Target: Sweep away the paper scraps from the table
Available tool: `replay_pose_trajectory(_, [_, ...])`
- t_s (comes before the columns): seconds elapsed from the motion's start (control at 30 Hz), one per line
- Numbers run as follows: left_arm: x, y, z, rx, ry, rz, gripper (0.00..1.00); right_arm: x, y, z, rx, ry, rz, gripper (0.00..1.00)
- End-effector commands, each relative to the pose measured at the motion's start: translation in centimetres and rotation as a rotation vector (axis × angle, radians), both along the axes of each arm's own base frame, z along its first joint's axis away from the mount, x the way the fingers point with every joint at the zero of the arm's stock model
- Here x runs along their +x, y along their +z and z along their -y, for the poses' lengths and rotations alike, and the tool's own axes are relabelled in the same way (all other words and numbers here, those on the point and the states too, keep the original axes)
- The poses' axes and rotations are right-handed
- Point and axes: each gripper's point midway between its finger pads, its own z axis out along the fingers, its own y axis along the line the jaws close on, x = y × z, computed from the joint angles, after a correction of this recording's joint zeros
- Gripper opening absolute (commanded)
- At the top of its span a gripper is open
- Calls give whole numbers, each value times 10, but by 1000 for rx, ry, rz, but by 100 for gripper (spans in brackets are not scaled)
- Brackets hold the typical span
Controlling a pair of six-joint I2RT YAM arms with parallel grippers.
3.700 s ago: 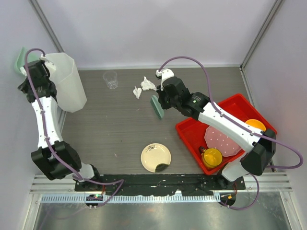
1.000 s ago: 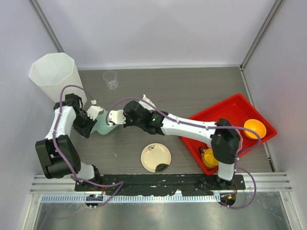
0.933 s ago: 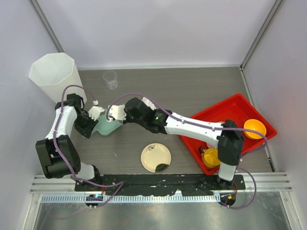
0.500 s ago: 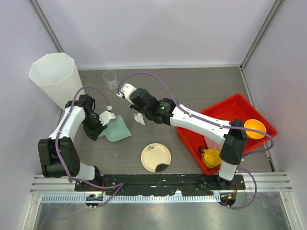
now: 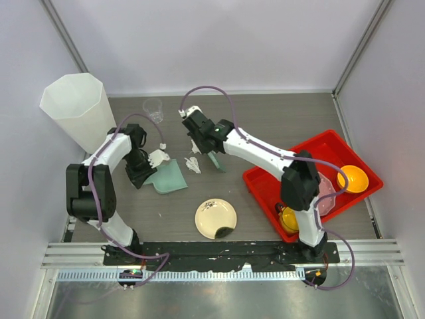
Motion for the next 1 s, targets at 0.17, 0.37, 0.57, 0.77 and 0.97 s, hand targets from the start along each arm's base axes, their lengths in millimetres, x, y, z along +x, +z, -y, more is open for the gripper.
replay_pose_trajectory(0.17, [24,0,7,-13,44,6,0,-17,20,-100,245,150,-97,1])
replay_pose_trajectory(0.37, [21,0,21,-91,48,-9,0,-36,51,-134,406,233,-138,1])
replay_pose_trajectory(0.57, [9,5,29,-145,42,-28,0,-37,91,-120,448,219,-61,1])
replay_pose_trajectory(0.77, [-6,4,32,-183,55,-46,0,-19,136,-79,380,133,135,1])
replay_pose_trajectory(0.97, [-5,10,15,-200,185,22,0,14,169,-48,343,64,281,1])
